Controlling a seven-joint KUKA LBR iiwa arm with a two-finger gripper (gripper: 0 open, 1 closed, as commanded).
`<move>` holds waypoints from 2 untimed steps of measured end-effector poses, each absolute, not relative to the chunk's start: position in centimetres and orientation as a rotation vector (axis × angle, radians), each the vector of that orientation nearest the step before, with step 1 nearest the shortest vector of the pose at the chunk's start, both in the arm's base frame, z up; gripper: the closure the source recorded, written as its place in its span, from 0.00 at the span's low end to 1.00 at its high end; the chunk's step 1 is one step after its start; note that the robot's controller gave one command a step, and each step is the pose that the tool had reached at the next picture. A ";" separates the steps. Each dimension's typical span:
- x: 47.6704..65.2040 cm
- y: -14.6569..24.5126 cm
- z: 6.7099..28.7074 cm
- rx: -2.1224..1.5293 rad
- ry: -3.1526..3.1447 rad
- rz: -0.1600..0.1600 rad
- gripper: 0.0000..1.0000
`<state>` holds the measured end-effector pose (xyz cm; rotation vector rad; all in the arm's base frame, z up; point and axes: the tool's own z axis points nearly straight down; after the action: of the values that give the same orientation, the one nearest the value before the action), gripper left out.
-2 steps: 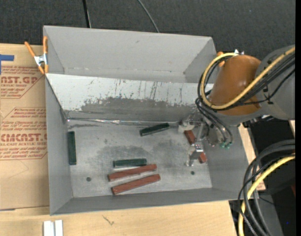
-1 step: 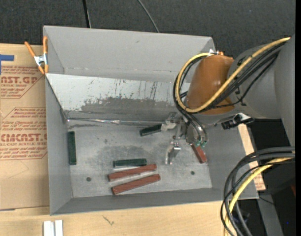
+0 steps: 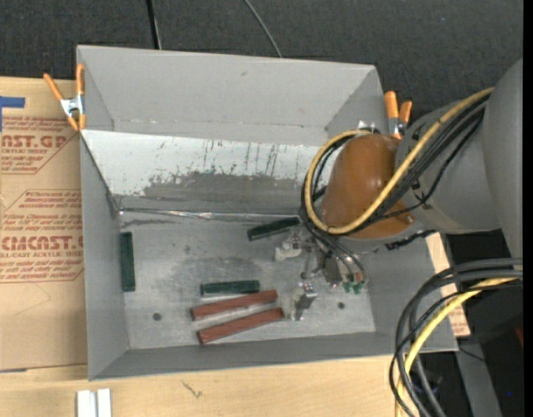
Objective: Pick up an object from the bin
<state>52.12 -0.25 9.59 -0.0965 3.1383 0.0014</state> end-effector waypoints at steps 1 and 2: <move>51.6 4.3 7.6 -0.081 3.130 -0.010 1.00; 51.6 4.3 7.6 -0.081 3.130 -0.010 1.00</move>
Offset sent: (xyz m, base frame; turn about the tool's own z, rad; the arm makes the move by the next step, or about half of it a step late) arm 0.0000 0.0000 0.0000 0.0000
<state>51.56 4.28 7.61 -0.0809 3.1298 -0.0097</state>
